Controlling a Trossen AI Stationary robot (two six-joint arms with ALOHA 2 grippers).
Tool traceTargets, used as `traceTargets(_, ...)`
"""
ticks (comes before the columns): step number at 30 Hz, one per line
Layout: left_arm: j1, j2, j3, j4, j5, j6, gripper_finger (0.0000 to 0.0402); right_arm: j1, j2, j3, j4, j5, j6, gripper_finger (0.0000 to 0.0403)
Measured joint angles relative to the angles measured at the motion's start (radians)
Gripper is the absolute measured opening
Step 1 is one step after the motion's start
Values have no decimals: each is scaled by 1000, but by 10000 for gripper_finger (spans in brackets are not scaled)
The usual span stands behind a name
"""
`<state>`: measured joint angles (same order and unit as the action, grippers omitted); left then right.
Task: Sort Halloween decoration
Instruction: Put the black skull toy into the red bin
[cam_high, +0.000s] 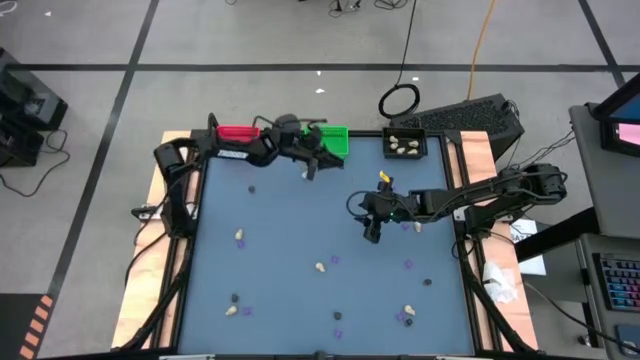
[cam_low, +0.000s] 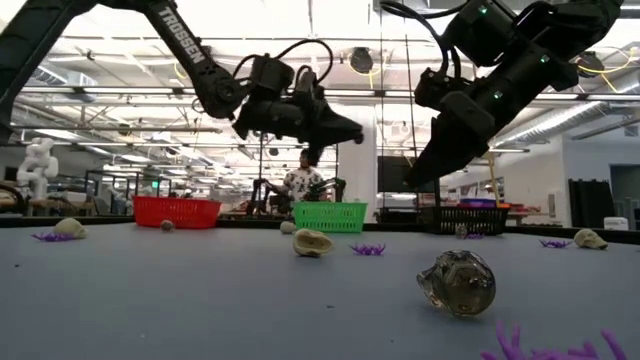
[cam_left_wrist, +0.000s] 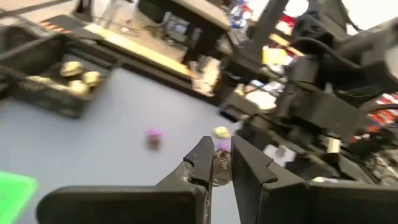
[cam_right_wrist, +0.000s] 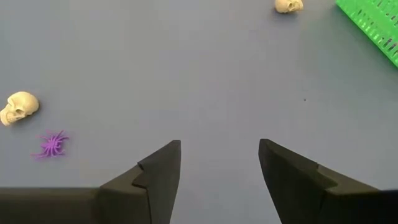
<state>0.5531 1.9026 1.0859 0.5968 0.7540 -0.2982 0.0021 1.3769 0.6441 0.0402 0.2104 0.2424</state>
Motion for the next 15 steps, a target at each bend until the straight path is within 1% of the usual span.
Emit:
traceTargets(5, 82, -62, 0, -107, -37, 76, 37, 0, 0, 0, -1, -1, 0, 208)
traceTargets(10, 148, -116, 0, -225, -104, 157, 37, 0, 0, 0, -3, -1, -3, 208)
traceTargets(15, 202, -168, 0, -392, -182, 247, 37, 0, 0, 0, -5, -2, -4, 208)
